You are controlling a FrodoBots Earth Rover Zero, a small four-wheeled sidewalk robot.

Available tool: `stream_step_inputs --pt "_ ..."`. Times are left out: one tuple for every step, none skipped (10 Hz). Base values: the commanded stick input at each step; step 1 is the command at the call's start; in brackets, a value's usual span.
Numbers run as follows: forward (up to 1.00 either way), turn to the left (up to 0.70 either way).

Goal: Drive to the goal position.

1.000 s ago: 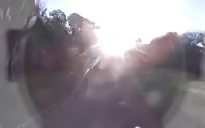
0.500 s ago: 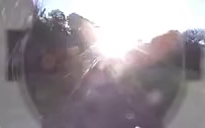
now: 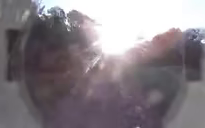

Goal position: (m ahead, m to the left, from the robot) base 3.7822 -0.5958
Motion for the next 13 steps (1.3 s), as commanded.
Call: stream_step_inputs --pt "0.7 -0.06" --pt "0.7 -0.16" --pt "0.7 0.0" --pt "0.7 0.0" --pt "0.7 0.0" --pt "0.7 0.0" --pt "0.7 0.0" --pt "0.7 0.0" --pt "0.7 0.0" --pt "0.7 0.0" --pt "0.7 0.0" --pt "0.7 0.0" --pt "0.7 0.0"
